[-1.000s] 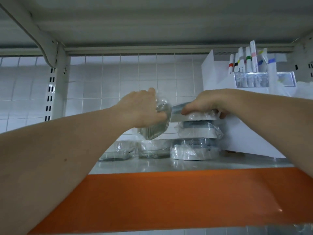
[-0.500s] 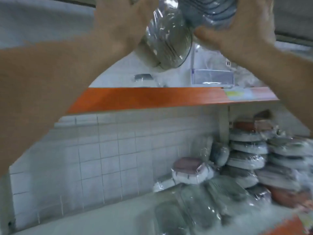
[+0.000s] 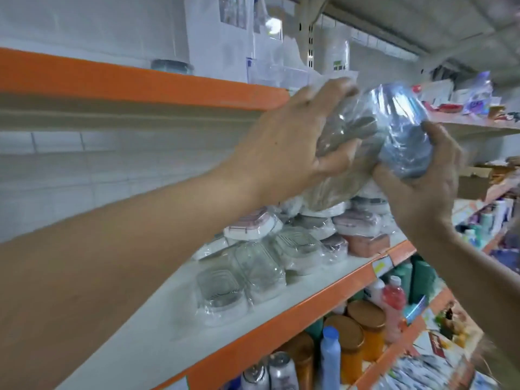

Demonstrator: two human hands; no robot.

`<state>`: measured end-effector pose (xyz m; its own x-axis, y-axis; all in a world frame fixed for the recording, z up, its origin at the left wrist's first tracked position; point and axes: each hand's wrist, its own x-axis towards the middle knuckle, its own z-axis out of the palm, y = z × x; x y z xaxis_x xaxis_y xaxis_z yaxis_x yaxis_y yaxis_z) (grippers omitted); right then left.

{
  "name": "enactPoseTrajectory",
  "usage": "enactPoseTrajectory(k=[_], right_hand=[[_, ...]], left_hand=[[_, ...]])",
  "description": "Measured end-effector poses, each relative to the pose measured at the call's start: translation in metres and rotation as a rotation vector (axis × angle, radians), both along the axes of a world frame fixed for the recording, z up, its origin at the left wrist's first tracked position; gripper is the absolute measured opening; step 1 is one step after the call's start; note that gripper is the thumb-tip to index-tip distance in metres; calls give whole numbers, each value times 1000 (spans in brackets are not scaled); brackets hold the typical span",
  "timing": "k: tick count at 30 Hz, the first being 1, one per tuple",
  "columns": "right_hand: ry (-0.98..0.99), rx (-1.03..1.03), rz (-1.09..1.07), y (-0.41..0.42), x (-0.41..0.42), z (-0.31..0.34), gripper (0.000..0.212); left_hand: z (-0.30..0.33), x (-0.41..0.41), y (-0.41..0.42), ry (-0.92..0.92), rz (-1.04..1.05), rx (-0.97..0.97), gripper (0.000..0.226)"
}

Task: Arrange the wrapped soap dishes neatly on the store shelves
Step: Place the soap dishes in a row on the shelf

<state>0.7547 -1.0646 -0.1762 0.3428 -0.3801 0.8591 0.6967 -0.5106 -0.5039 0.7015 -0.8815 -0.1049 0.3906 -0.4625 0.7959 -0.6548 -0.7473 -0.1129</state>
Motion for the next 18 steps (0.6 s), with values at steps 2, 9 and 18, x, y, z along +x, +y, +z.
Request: enactPoseTrajectory(k=[2, 9, 18], right_hand=[[116, -88, 40, 11, 9, -24, 83], [523, -472, 165, 92, 49, -72, 71], [573, -645, 209, 185, 83, -90, 75]], left_hand=[[-22, 17, 23, 124, 6, -68, 47], [-97, 60, 124, 763, 273, -716, 21], [-172, 97, 224, 847, 656, -1308, 45]])
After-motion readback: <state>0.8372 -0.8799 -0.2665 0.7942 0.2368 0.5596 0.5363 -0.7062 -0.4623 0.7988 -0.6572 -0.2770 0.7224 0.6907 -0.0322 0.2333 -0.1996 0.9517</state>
